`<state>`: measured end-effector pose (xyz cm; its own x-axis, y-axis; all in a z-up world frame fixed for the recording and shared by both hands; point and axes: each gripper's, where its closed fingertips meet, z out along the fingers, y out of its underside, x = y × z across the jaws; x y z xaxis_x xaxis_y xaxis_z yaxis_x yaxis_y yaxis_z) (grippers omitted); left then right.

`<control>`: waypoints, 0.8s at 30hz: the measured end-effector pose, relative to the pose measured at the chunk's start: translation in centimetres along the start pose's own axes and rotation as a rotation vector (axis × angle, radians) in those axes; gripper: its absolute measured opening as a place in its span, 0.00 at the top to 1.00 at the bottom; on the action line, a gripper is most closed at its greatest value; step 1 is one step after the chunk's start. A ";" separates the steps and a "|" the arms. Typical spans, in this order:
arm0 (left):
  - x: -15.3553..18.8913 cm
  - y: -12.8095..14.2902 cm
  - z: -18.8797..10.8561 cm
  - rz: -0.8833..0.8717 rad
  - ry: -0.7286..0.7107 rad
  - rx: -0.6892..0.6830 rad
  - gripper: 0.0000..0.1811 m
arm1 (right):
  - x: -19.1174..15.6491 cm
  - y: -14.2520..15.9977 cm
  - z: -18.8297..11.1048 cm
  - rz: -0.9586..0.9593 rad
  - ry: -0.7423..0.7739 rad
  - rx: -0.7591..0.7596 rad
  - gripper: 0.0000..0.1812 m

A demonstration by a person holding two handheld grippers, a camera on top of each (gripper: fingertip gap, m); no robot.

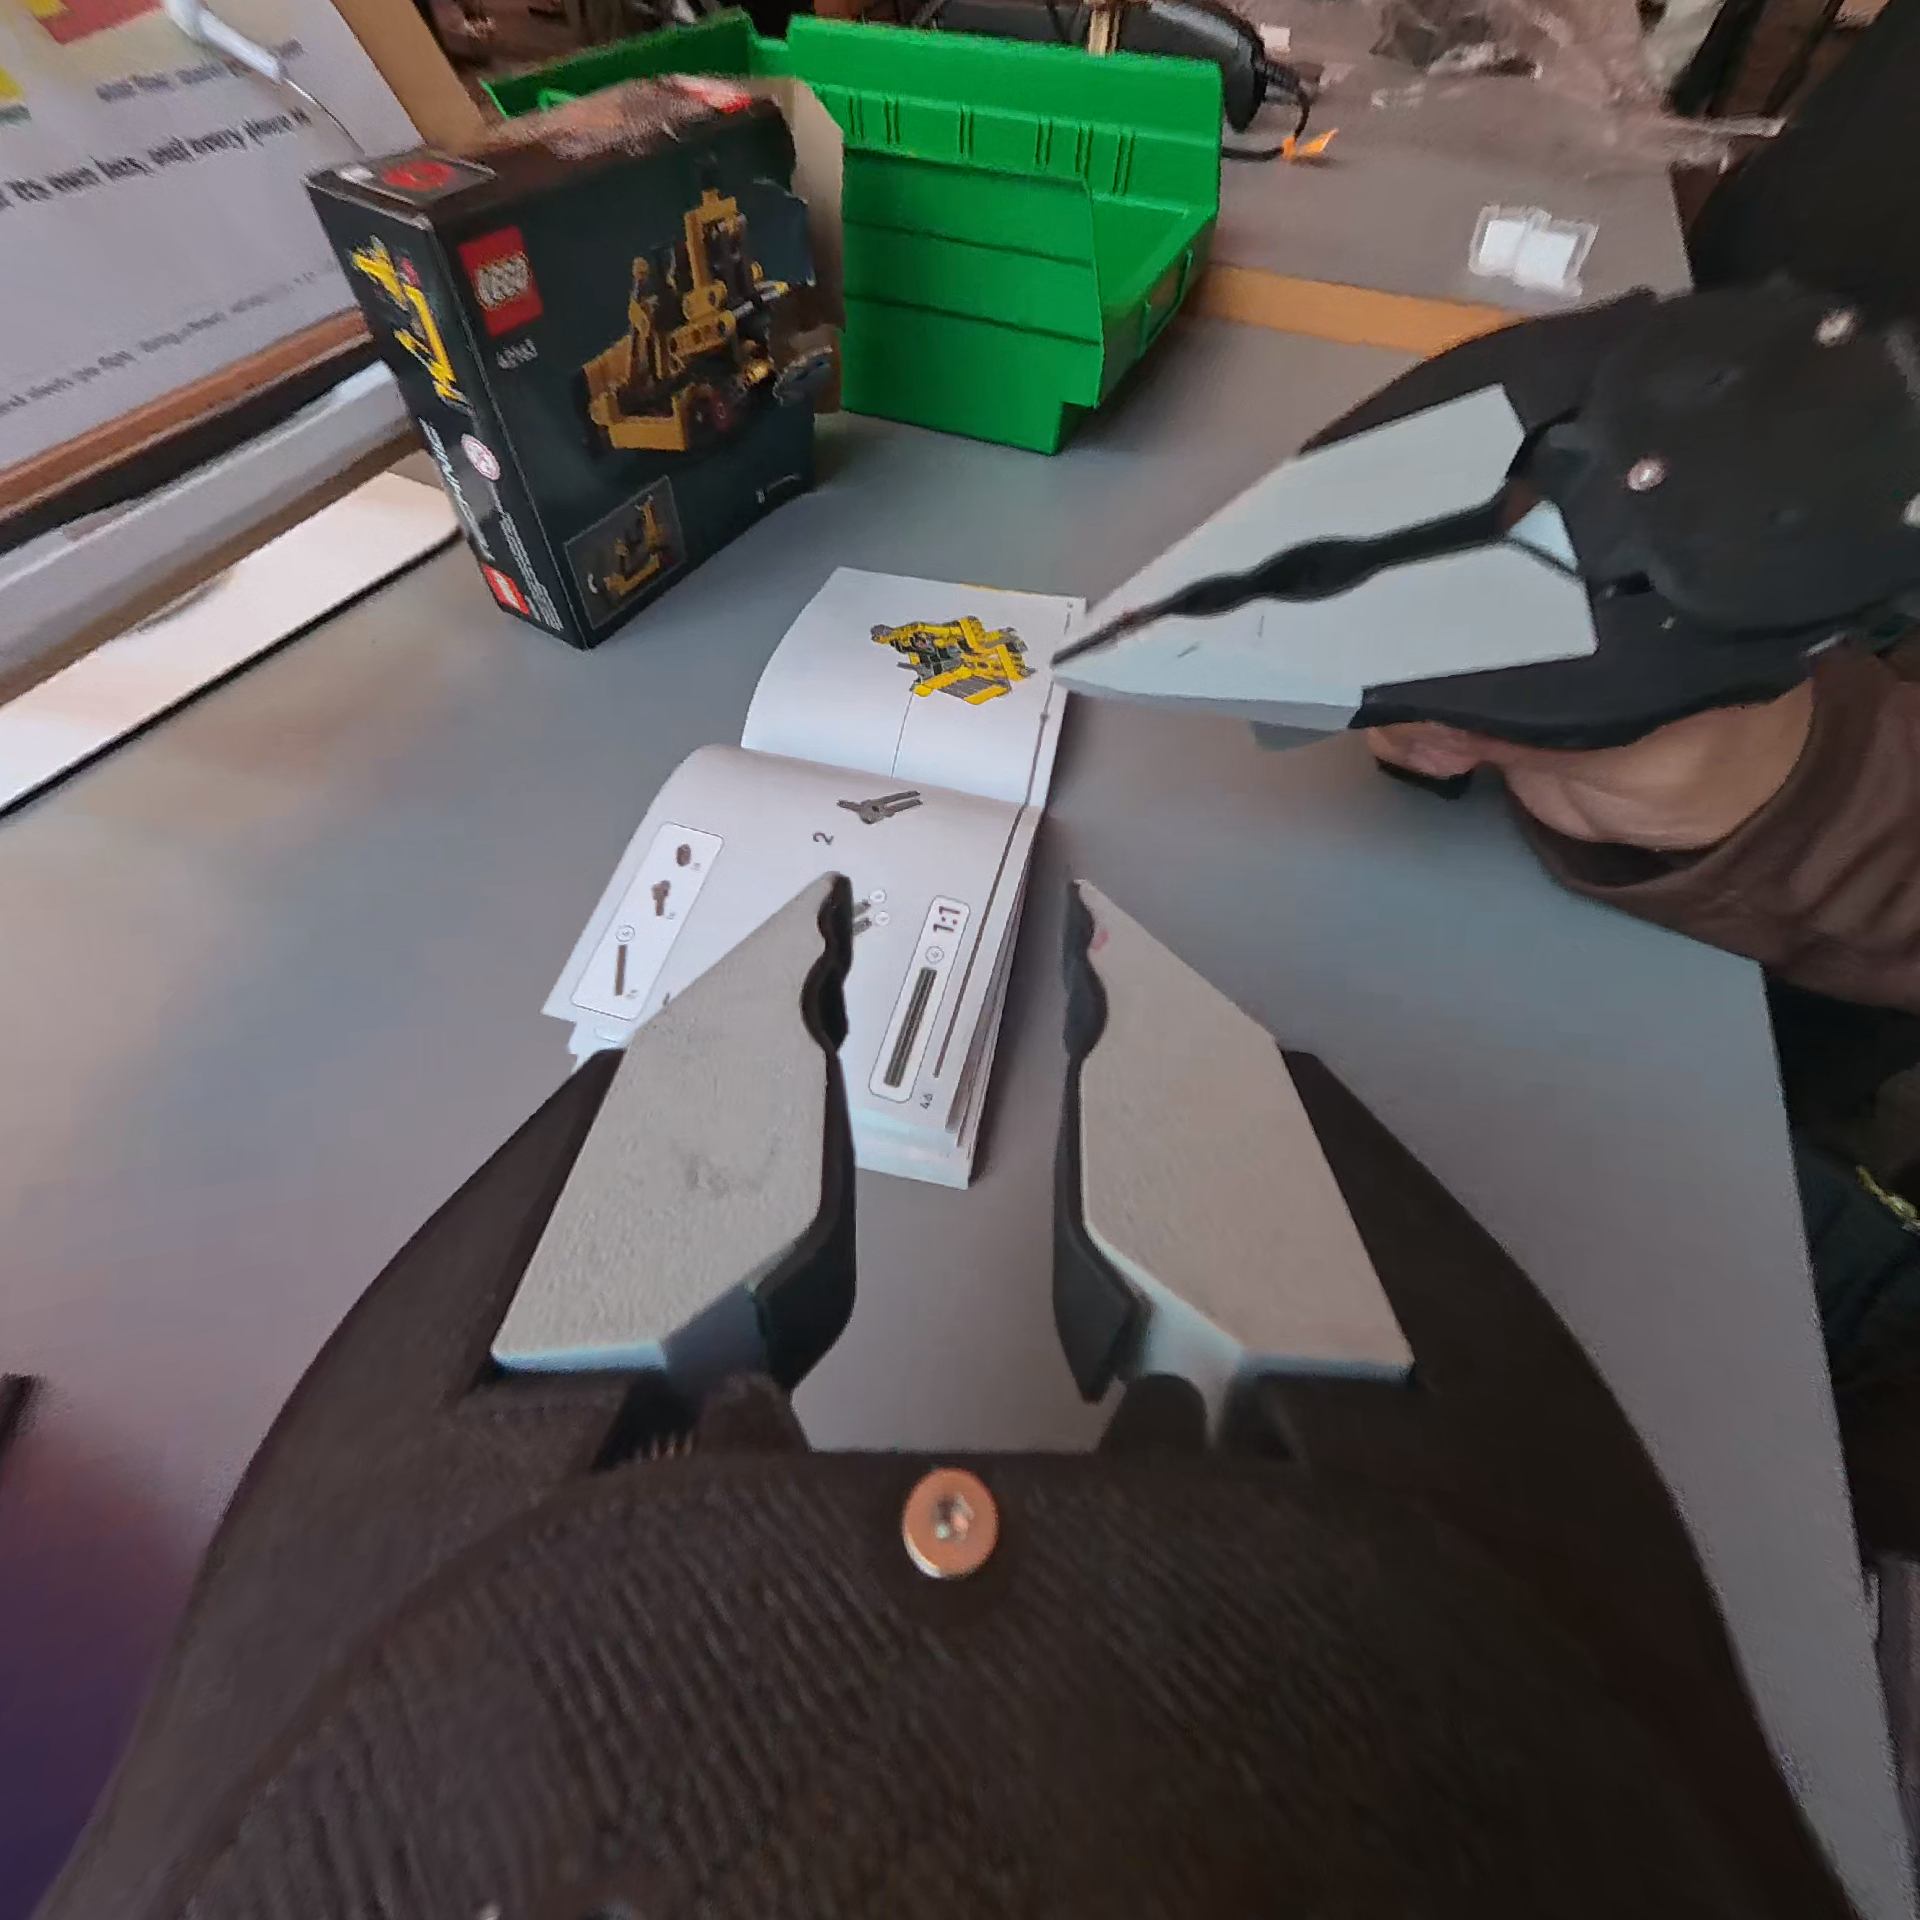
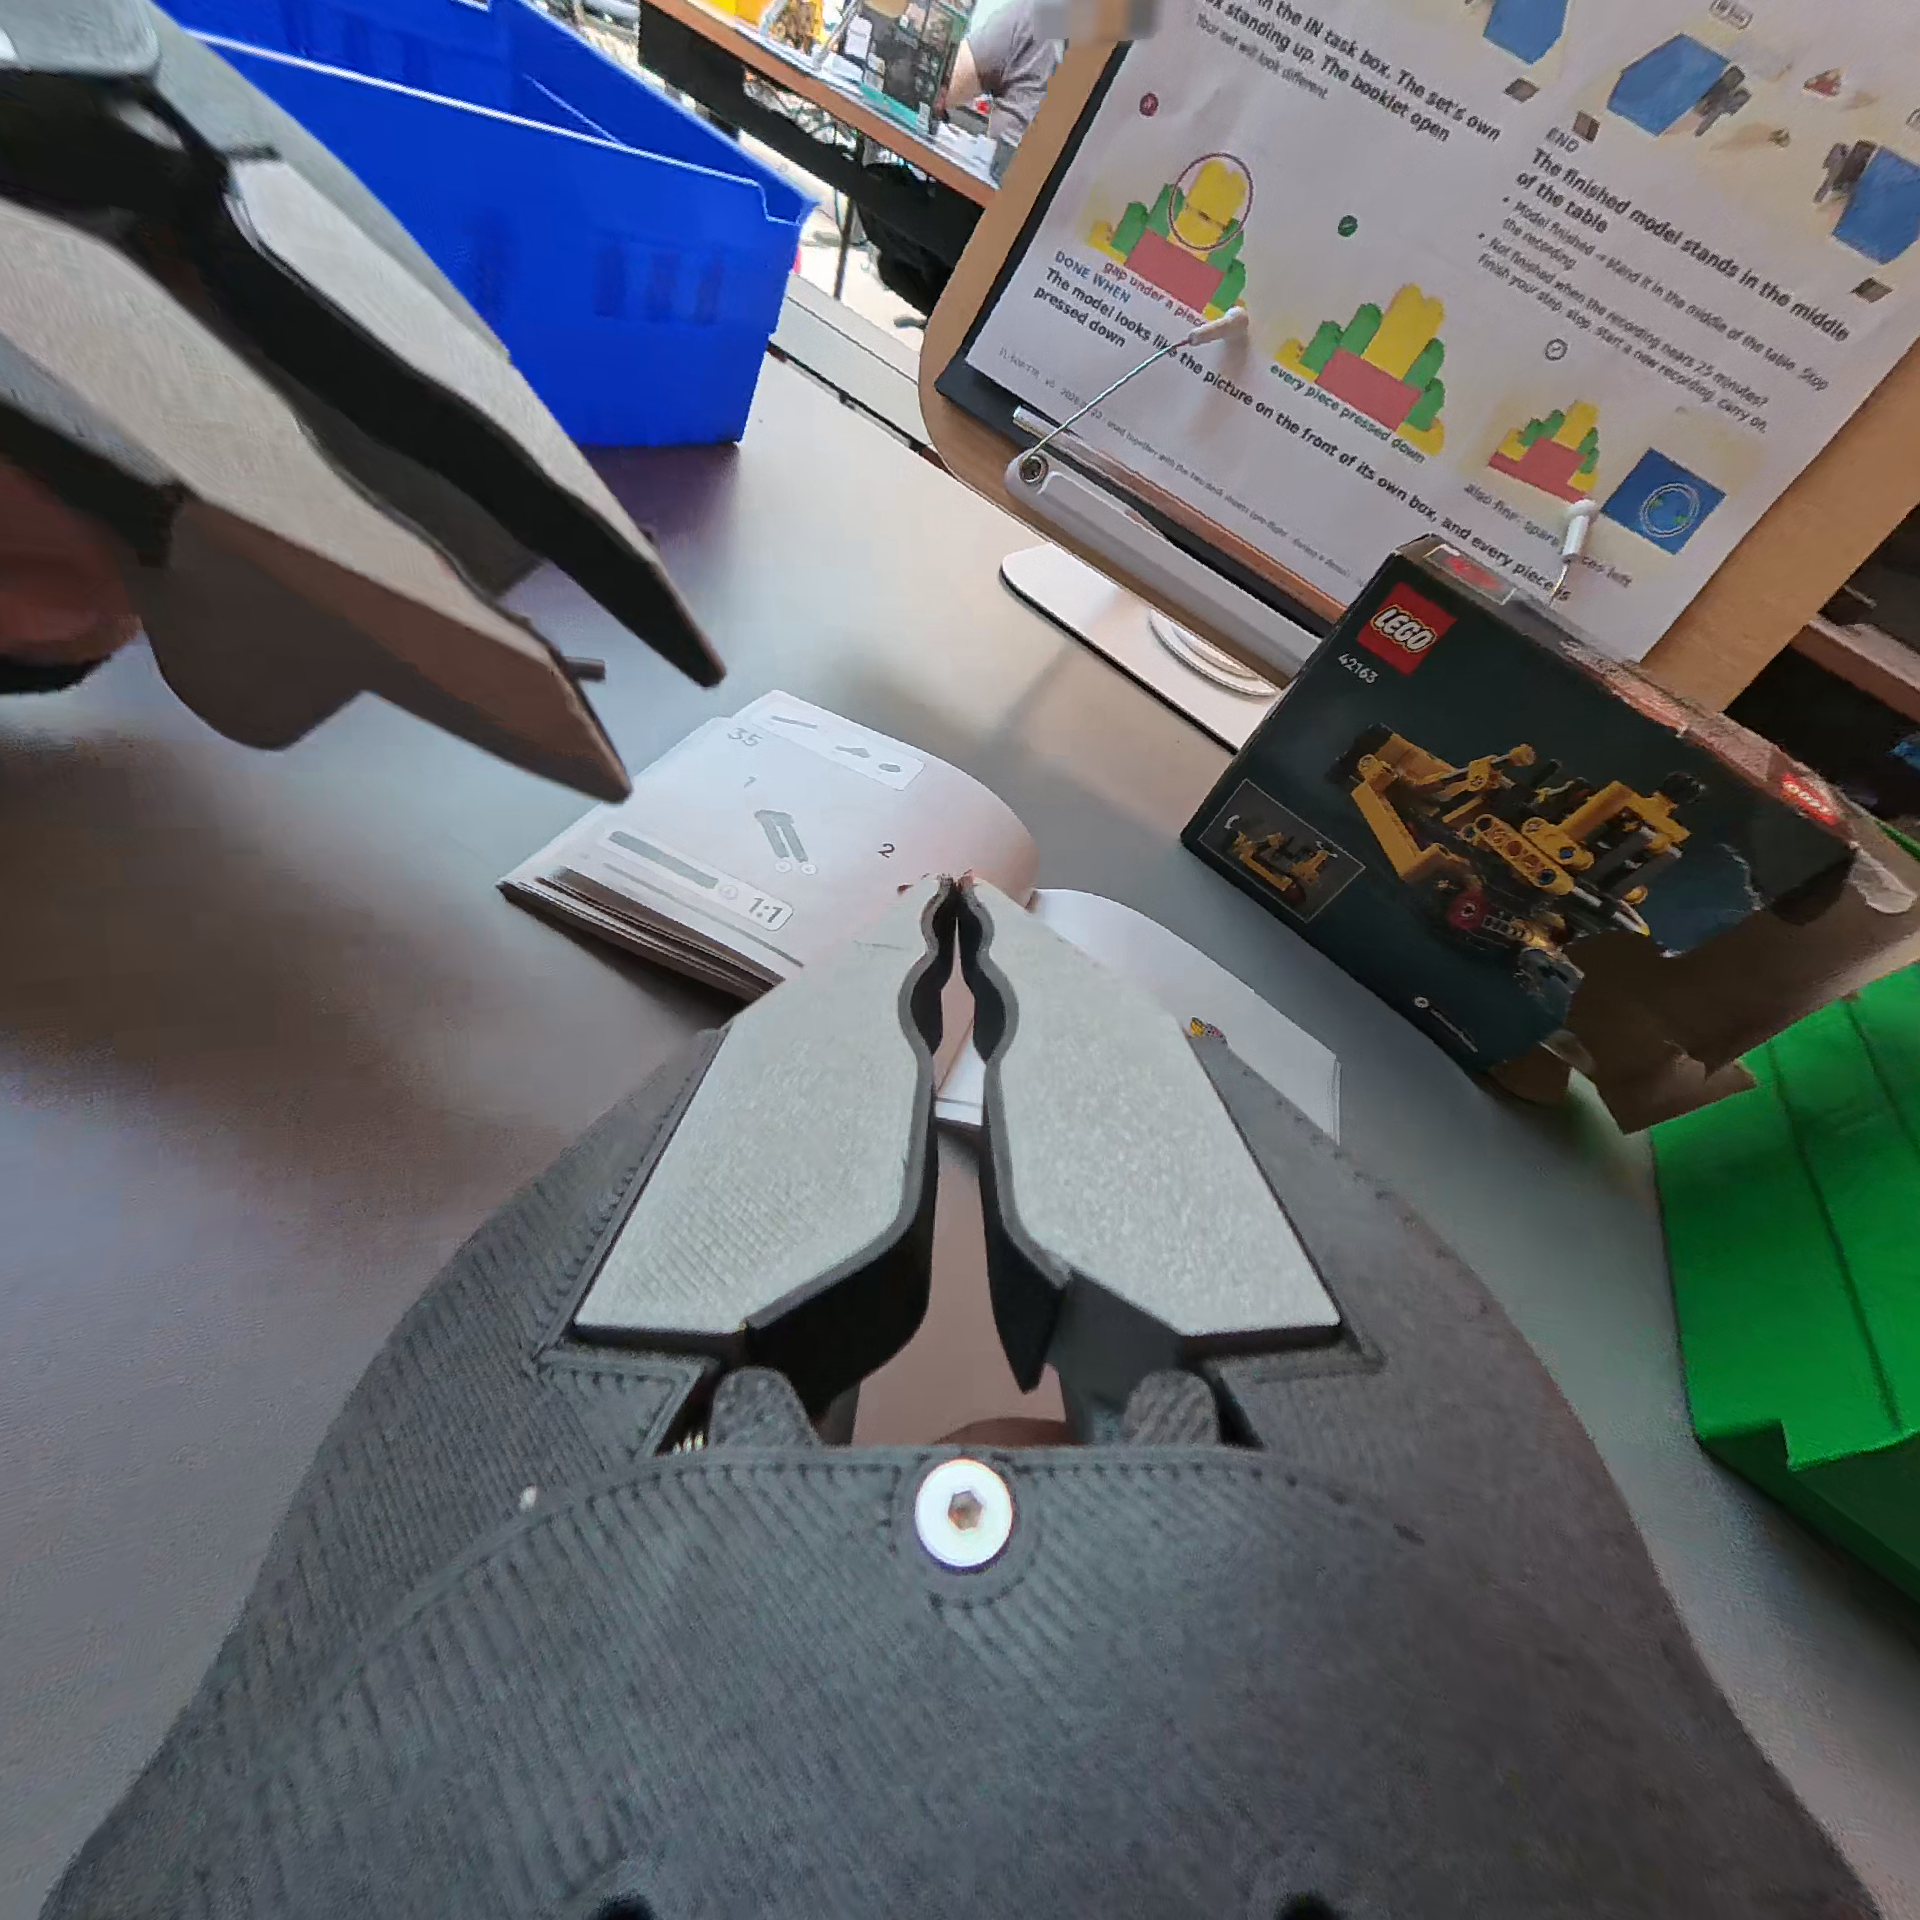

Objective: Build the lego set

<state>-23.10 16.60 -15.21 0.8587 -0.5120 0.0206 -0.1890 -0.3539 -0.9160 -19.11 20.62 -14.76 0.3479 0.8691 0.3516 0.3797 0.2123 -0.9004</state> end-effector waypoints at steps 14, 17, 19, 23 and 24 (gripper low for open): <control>-0.6 0.6 -0.6 0.122 -0.091 -0.054 0.85 | 1.0 0.1 0.0 0.060 0.022 0.004 1.00; -0.5 0.4 -0.7 0.121 -0.089 -0.049 0.85 | 0.7 0.2 0.1 0.038 0.021 -0.006 1.00; -0.5 0.6 -0.5 0.124 -0.089 -0.058 0.85 | 0.6 0.2 0.1 0.021 0.021 -0.006 1.00; -0.6 1.3 0.0 0.122 -0.090 -0.085 0.85 | 0.3 0.0 0.1 0.002 0.014 -0.001 1.00; -0.7 1.4 0.0 0.120 -0.091 -0.088 0.86 | 0.2 -0.1 0.0 0.003 0.011 0.004 1.00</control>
<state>-23.93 16.49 -16.50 0.8663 -0.4830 -0.1270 -0.3303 -0.3633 -0.8711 -19.09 20.81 -14.65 0.3584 0.8650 0.3512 0.3746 0.2113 -0.9028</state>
